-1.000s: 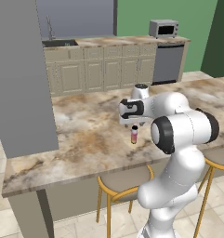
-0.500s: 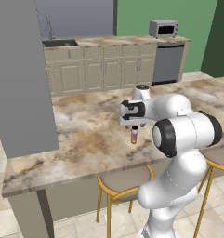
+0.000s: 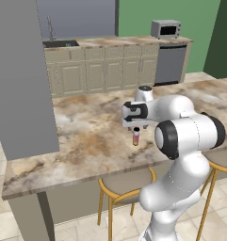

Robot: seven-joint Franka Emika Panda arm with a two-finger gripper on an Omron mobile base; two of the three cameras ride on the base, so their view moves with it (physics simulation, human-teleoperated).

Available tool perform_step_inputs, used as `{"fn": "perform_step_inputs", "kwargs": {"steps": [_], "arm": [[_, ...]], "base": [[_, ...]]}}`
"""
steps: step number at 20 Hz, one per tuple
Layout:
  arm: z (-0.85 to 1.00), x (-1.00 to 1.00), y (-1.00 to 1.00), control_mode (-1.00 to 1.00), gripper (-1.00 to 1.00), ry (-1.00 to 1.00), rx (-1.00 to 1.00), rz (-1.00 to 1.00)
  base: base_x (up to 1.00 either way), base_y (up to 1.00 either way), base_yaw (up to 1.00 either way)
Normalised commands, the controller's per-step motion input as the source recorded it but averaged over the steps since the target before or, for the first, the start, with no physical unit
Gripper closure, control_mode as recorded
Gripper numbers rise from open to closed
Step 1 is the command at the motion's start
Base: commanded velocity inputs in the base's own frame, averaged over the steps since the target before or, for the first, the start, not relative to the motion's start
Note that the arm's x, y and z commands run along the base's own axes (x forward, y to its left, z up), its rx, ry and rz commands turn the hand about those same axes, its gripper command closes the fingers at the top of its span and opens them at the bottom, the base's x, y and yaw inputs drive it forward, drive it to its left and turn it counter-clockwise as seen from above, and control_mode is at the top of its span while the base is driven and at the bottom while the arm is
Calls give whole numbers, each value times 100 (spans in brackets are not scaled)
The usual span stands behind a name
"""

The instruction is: Place the large bottle from the dining counter next to the other large bottle outside the sink, and place the small bottle from the dining counter next to the other small bottle inside the sink.

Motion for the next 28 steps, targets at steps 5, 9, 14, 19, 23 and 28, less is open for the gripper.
{"fn": "perform_step_inputs", "kwargs": {"steps": [5,9,14,19,23,28], "arm": [[0,0,-2,-100,-100,0,0,0],[-2,0,0,-100,-100,0,0,0],[0,0,0,-100,-100,0,0,0],[-2,0,0,-100,-100,0,0,0],[-14,0,0,-100,-100,0,0,0],[-18,0,0,-100,-100,0,0,0]], "base": [[0,0,0],[0,0,0],[0,0,0],[0,0,0],[0,0,0],[0,0,0]]}}
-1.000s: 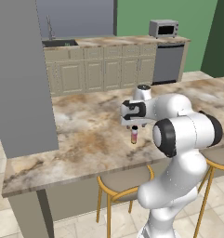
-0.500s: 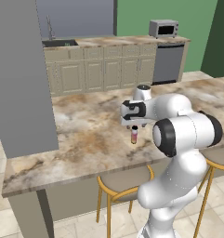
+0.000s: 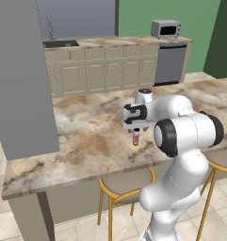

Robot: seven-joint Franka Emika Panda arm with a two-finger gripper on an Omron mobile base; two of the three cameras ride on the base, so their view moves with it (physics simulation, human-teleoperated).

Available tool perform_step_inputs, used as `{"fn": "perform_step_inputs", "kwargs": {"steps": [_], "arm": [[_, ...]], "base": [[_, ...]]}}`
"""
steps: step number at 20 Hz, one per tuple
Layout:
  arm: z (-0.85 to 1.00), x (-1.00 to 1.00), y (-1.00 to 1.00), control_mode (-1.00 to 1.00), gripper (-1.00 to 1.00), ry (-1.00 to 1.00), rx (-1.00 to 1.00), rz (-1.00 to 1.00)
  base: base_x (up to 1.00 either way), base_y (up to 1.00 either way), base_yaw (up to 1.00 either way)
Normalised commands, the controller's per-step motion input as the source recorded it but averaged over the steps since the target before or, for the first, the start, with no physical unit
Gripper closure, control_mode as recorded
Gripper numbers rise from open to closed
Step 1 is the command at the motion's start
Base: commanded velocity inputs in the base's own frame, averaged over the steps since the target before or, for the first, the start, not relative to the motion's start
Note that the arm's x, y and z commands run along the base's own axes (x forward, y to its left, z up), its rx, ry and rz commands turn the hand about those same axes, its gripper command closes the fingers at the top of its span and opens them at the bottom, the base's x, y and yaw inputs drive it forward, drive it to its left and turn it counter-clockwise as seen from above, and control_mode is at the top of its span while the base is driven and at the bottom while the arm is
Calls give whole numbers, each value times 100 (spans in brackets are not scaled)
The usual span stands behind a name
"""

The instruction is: Place the large bottle from the dining counter next to the other large bottle outside the sink, and place the small bottle from the dining counter next to the other small bottle inside the sink.

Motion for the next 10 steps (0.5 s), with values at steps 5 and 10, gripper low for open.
{"fn": "perform_step_inputs", "kwargs": {"steps": [5,10], "arm": [[-2,0,0,-100,-100,0,0,0],[0,7,0,-100,-100,0,0,0]], "base": [[0,0,0],[0,0,0]]}}
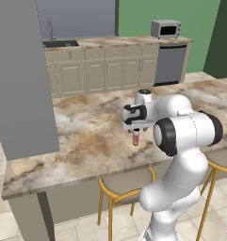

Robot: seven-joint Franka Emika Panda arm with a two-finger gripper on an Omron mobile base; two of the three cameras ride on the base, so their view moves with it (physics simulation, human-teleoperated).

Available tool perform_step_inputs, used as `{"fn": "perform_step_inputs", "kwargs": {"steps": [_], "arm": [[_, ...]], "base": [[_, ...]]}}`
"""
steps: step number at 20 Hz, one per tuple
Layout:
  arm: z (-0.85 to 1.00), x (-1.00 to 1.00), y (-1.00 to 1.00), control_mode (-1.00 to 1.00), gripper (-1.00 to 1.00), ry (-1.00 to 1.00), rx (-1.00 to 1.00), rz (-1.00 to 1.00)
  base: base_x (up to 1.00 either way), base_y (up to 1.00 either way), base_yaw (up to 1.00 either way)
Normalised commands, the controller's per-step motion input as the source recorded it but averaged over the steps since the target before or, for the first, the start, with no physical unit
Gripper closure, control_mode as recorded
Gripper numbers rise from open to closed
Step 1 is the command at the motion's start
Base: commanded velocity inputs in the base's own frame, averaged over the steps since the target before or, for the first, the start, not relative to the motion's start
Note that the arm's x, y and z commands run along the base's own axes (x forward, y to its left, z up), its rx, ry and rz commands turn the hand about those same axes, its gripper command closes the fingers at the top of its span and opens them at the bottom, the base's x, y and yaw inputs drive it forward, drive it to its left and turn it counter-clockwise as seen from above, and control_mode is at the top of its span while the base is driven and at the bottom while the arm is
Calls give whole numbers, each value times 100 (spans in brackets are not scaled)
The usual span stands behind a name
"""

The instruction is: Place the large bottle from the dining counter next to the other large bottle outside the sink, and place the small bottle from the dining counter next to the other small bottle inside the sink.

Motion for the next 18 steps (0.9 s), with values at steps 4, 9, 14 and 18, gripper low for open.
{"fn": "perform_step_inputs", "kwargs": {"steps": [4,9,14,18], "arm": [[0,0,1,-100,-100,0,0,0],[0,0,0,-100,-100,0,0,0],[0,0,0,-100,-100,0,0,0],[0,0,0,-100,100,0,0,0]], "base": [[0,0,0],[0,0,0],[0,0,0],[0,0,0]]}}
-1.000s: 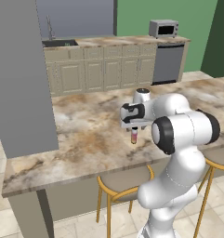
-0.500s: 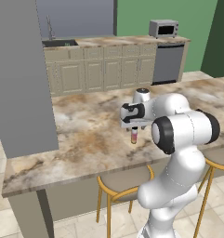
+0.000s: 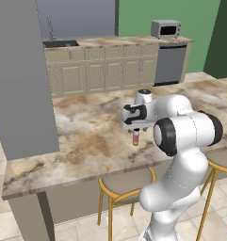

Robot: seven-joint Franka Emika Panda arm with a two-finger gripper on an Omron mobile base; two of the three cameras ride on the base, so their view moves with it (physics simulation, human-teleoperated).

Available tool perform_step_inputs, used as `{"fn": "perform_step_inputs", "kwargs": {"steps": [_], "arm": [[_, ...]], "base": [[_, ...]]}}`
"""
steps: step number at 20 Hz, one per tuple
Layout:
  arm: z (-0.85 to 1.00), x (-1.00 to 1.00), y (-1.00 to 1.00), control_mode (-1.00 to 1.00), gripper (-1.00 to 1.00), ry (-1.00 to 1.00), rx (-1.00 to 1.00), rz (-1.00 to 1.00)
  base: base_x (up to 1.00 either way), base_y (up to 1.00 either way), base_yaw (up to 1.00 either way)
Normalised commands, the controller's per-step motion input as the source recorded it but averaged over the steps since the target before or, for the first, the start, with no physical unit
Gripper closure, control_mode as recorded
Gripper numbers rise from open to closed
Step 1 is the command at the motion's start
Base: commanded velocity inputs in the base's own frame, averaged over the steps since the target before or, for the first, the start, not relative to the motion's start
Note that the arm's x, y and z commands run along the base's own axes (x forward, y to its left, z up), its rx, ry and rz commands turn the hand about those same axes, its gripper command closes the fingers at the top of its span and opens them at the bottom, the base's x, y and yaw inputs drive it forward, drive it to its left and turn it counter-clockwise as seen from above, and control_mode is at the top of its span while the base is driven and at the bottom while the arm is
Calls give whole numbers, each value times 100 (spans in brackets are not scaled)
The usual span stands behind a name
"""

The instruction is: Place the large bottle from the dining counter next to the other large bottle outside the sink, and place the small bottle from the dining counter next to the other small bottle inside the sink.

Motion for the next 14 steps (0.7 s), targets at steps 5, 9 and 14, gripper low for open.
{"fn": "perform_step_inputs", "kwargs": {"steps": [5,9,14], "arm": [[0,0,0,-100,100,0,0,0],[0,0,0,-100,100,0,0,0],[31,-36,0,-100,100,-7,1,0]], "base": [[0,0,0],[0,0,0],[0,0,0]]}}
